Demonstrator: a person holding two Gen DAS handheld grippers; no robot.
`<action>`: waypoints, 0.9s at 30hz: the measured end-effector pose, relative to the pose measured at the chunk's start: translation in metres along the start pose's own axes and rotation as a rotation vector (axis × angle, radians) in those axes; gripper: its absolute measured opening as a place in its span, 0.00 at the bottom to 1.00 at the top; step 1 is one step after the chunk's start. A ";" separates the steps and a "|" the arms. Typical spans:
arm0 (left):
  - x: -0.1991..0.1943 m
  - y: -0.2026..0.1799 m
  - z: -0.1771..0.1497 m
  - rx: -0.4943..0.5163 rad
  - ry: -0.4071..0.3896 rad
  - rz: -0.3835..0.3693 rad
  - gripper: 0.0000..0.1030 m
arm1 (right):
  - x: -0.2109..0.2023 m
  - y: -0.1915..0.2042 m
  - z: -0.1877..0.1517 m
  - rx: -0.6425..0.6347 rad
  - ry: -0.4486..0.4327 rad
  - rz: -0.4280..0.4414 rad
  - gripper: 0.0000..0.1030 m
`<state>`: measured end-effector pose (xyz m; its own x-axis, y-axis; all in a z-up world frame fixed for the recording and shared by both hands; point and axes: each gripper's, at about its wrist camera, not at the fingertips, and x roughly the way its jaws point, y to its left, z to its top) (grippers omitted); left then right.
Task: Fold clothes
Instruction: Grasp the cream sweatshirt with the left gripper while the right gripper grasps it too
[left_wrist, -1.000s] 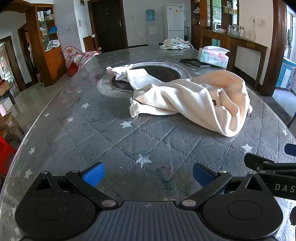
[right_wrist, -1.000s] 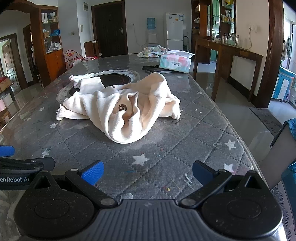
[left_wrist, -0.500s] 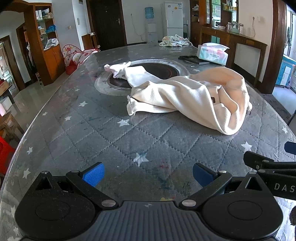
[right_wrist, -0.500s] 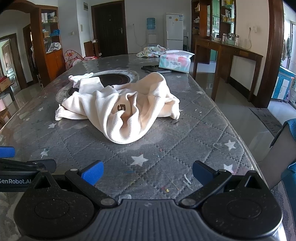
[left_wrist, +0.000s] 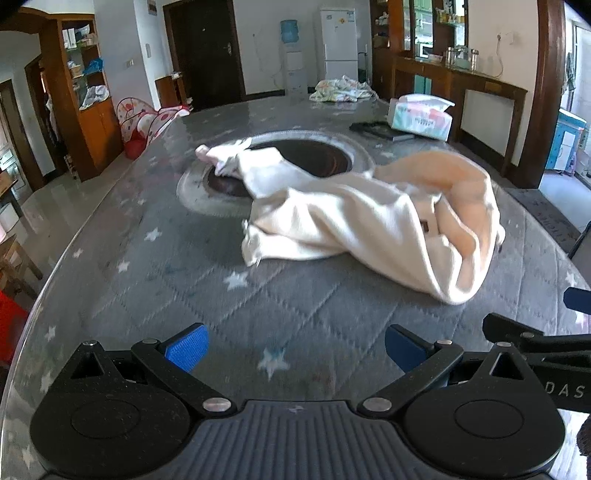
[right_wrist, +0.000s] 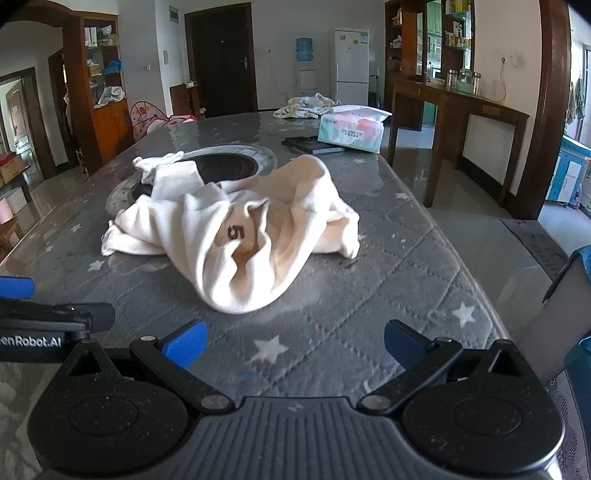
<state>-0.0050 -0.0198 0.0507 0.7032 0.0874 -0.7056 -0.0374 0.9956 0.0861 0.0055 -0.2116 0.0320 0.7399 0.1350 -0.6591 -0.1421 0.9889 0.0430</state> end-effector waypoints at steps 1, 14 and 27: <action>0.001 -0.001 0.004 0.001 -0.003 -0.005 1.00 | 0.001 -0.001 0.002 -0.001 0.001 0.001 1.00; 0.021 -0.021 0.059 0.036 -0.058 -0.120 0.90 | 0.027 -0.019 0.042 -0.016 -0.033 -0.004 0.87; 0.077 -0.041 0.077 0.084 0.015 -0.253 0.37 | 0.045 -0.043 0.079 -0.011 -0.067 0.011 0.68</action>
<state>0.1051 -0.0564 0.0475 0.6723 -0.1629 -0.7221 0.1975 0.9796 -0.0371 0.0970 -0.2430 0.0601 0.7808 0.1498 -0.6065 -0.1575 0.9867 0.0409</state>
